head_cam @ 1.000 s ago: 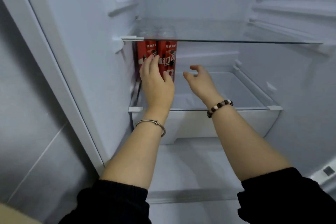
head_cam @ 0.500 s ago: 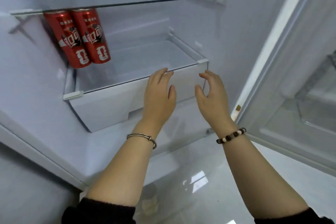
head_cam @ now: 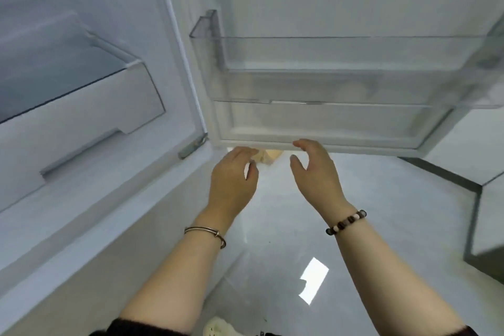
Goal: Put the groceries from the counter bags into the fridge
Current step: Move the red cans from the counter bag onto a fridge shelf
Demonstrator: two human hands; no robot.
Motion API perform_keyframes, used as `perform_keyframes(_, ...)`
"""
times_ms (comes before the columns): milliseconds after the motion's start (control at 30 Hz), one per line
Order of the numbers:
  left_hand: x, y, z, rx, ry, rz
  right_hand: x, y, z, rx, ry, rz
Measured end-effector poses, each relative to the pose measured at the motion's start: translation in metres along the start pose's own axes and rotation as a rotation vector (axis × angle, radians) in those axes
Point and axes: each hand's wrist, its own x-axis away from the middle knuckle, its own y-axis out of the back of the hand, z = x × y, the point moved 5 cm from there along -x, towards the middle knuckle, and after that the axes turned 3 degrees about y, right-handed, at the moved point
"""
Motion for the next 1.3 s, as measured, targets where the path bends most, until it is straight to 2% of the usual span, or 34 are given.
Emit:
perform_keyframes(233,0.039,-0.137,-0.136,0.077,-0.115,0.435,0.095,0.131,-0.116,0.159,-0.266,-0.197)
perform_keyframes(467,0.118,-0.26,-0.31,0.12,-0.402,0.797,0.237,0.273,-0.198,0.254,-0.587,-0.499)
perform_keyframes(633,0.207,-0.317,-0.435,0.161,-0.684,1.042,0.365,0.352,-0.227,0.353,-0.839,-0.733)
perform_keyframes(867,0.344,-0.338,-0.574,0.29,-1.191,1.255,0.53,0.406,-0.23,0.406,-1.188,-1.076)
perform_keyframes(1033,0.422,-0.339,-0.649,0.413,-1.48,1.316,0.606,0.433,-0.232,0.428,-1.374,-1.282)
perform_keyframes(1300,0.504,-0.351,-0.742,0.558,-1.74,1.415,0.68,0.481,-0.228,0.523,-1.602,-1.504)
